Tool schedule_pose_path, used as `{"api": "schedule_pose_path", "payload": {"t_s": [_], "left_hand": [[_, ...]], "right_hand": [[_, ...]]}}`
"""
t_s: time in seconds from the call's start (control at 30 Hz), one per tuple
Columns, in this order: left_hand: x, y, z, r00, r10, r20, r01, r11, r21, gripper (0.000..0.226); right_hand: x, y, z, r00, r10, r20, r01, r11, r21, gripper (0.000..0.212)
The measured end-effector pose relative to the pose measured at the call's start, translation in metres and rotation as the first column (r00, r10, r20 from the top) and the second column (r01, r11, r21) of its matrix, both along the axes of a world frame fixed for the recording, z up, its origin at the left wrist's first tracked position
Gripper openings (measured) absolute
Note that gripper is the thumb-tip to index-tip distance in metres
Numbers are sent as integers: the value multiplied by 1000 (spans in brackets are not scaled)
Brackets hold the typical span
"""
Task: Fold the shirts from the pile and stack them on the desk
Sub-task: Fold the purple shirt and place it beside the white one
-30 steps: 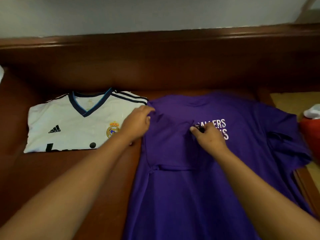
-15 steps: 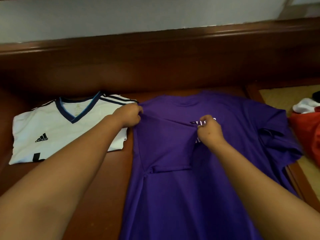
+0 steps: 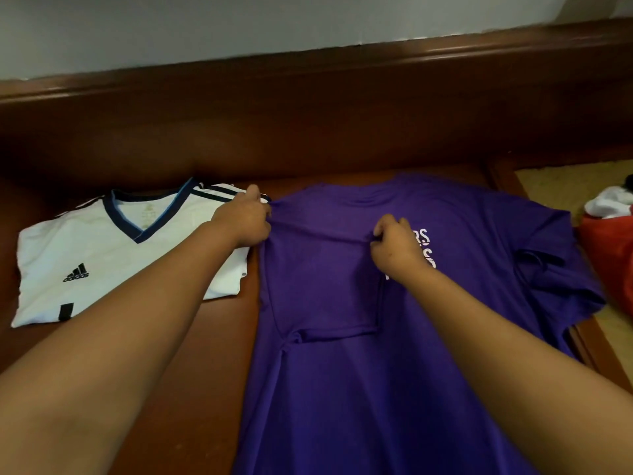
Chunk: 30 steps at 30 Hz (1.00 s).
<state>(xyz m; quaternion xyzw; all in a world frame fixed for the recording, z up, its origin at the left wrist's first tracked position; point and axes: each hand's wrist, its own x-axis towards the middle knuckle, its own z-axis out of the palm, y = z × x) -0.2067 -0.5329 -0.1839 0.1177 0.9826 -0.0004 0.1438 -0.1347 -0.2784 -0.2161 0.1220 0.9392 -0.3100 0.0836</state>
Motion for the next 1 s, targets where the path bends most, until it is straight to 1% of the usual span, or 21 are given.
{"api": "schedule_pose_path", "payload": {"t_s": [0.07,0.1,0.13,0.17,0.2,0.27,0.3,0.33,0.37,0.43,0.5,0.53,0.63,0.7,0.73,0.77,0.87,0.93,0.97,1.0], "left_hand": [[-3,-2,1,1000,-5,2,5,1000,-21,28],[-4,-3,1,1000,-9,6,9,1000,-27,28],[-5,-3,1,1000,-16,15,16,999,-28,28],[-6,-3,1,999,-22,25,23,999,-22,28],[-6,-3,1,999,-29,38,29,1000,-11,27],[-7,-3,1,997,-43,62,44,999,-4,28],[-8,-3,1,996,-46,70,47,999,-13,28],[-8,-3,1,996,-45,75,47,999,-25,27],[-9,-4,0,996,-44,72,47,998,-37,26],[-13,-4,-1,998,-45,43,47,997,-53,24],[-15,-3,-3,1000,-27,0,27,998,-51,25],[-15,-2,-4,1000,-13,-14,12,999,-48,26],[-12,3,-8,999,18,-32,-20,998,-59,28],[-8,5,-12,998,29,-64,-33,997,-66,30],[-4,5,-14,994,36,-106,-42,997,-61,32],[1,6,-16,985,47,-168,-53,998,-36,33],[26,13,-20,935,76,-347,-34,991,126,35],[51,21,-27,918,45,-395,44,976,214,35],[66,26,-33,919,20,-393,78,969,233,37],[80,29,-41,926,-7,-377,100,969,227,42]], "right_hand": [[-6,2,4,991,-136,13,136,974,-184,19],[-9,2,6,983,-179,35,182,950,-254,22],[-10,3,7,981,-184,55,192,939,-286,22],[-11,3,9,986,-153,70,166,948,-271,20],[-11,3,10,991,-105,84,121,969,-216,17],[-8,2,11,993,3,114,3,998,-56,21],[-7,2,9,993,32,117,-30,999,-15,21],[-7,2,6,993,31,110,-29,999,-18,17],[-7,3,6,996,-1,95,6,998,-56,11],[-11,4,5,989,-138,51,145,968,-207,3],[-17,5,5,963,-269,-8,251,908,-335,6],[-20,7,5,953,-301,-32,270,894,-357,9],[-22,11,4,955,-294,-44,262,902,-344,12],[-23,13,1,960,-278,-38,250,909,-332,19],[-22,13,0,961,-273,-39,245,911,-333,24],[-21,14,-1,963,-266,-46,236,912,-334,30],[-6,15,0,965,-233,-122,190,938,-290,43],[18,13,0,960,-191,-207,135,958,-255,45],[33,12,-2,956,-147,-253,91,971,-222,45],[48,10,-6,955,-87,-284,44,987,-155,46]]}}
